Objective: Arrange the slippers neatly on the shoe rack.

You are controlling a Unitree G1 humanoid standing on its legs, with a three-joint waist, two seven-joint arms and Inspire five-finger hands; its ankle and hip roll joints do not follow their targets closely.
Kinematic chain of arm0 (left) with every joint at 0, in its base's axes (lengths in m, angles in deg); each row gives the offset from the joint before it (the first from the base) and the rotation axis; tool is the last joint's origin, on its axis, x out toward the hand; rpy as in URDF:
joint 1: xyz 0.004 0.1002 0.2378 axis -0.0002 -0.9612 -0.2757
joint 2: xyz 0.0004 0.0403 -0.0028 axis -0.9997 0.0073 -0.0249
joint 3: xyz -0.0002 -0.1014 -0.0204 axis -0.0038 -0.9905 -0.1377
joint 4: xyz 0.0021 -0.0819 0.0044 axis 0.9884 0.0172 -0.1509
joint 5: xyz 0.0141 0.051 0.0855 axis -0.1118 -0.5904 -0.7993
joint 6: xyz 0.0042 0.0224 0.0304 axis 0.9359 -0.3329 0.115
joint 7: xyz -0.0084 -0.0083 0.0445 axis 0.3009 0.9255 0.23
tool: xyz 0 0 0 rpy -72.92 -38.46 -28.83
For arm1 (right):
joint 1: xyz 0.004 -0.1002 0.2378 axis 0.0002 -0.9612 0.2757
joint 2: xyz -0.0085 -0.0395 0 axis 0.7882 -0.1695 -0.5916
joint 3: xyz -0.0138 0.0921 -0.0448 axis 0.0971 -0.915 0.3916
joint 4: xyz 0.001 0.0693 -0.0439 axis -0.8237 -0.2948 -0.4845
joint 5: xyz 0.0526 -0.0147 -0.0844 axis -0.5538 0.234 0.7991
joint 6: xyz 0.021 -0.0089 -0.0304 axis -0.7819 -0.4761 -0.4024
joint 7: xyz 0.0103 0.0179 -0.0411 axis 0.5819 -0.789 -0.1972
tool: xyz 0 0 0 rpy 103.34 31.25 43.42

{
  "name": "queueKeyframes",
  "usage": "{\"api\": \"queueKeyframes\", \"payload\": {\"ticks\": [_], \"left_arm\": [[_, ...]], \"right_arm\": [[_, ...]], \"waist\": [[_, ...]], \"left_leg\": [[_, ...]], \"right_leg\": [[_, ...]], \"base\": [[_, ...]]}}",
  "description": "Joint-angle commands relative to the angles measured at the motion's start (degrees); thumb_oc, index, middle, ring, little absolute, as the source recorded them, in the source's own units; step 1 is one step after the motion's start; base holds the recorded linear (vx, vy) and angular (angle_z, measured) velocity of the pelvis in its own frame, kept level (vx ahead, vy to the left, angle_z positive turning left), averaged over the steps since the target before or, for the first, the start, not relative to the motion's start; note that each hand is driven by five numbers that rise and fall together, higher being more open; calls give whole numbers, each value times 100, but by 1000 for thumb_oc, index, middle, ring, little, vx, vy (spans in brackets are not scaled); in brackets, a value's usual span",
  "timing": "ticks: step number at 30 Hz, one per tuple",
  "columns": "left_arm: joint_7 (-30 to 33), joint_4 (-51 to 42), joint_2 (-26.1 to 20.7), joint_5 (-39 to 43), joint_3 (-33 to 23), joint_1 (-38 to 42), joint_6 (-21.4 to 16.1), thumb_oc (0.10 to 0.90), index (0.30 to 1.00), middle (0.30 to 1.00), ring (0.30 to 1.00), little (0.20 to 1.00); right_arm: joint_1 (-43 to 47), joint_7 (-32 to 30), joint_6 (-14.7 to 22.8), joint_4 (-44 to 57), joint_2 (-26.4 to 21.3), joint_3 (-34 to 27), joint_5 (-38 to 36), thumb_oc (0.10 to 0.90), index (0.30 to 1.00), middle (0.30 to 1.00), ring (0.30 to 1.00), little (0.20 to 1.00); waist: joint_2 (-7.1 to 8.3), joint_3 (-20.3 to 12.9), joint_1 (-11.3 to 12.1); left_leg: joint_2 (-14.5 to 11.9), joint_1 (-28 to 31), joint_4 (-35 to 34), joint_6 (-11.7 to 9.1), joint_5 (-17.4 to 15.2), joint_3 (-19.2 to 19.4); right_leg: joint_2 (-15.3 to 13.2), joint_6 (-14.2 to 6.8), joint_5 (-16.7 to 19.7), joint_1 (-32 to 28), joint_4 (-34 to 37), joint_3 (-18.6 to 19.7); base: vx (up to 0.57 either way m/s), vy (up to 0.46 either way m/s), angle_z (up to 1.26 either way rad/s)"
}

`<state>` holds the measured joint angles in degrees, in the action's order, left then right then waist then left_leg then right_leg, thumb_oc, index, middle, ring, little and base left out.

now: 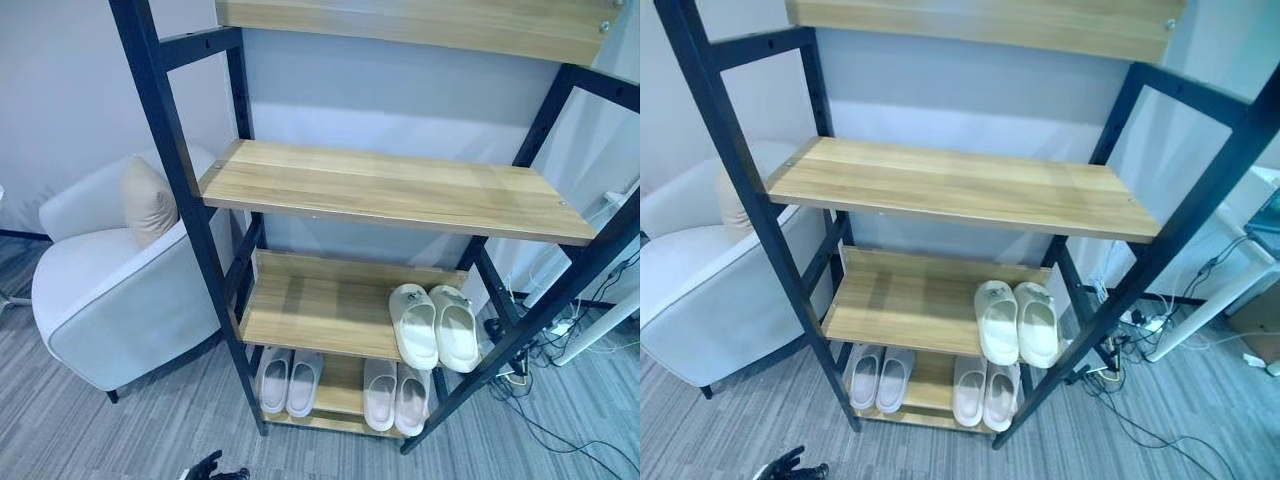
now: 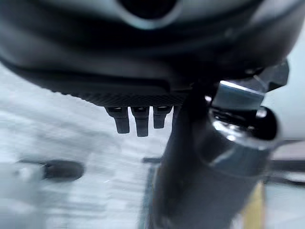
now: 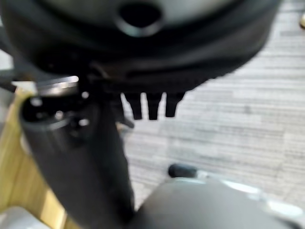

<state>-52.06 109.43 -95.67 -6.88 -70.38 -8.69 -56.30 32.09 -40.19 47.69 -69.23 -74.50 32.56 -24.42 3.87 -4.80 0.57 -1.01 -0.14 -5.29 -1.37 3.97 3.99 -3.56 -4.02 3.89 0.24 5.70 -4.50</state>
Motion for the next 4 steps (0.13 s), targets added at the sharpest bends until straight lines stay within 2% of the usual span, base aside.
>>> {"api": "queueKeyframes", "payload": {"ticks": [1, 4], "left_arm": [[168, 475, 126, -735, -114, 824, -241, 800, 900, 900, 900, 900], [121, 734, 142, -965, -172, 816, -160, 800, 900, 900, 900, 900]], "right_arm": [[266, 220, -1, -385, 106, 189, -123, 800, 900, 900, 900, 900], [263, 262, -26, -467, 105, 137, -147, 800, 900, 900, 900, 900]], "waist": [[-37, 76, -8], [-46, 51, -34]], "left_leg": [[59, 53, 29, -117, -400, -53], [52, 86, 29, -121, -421, -19]], "right_leg": [[-126, -372, -80, 104, -70, -295], [-121, -366, -96, 90, -70, -281]], "base": [[0, 0, 0], [10, -2, -1]]}}
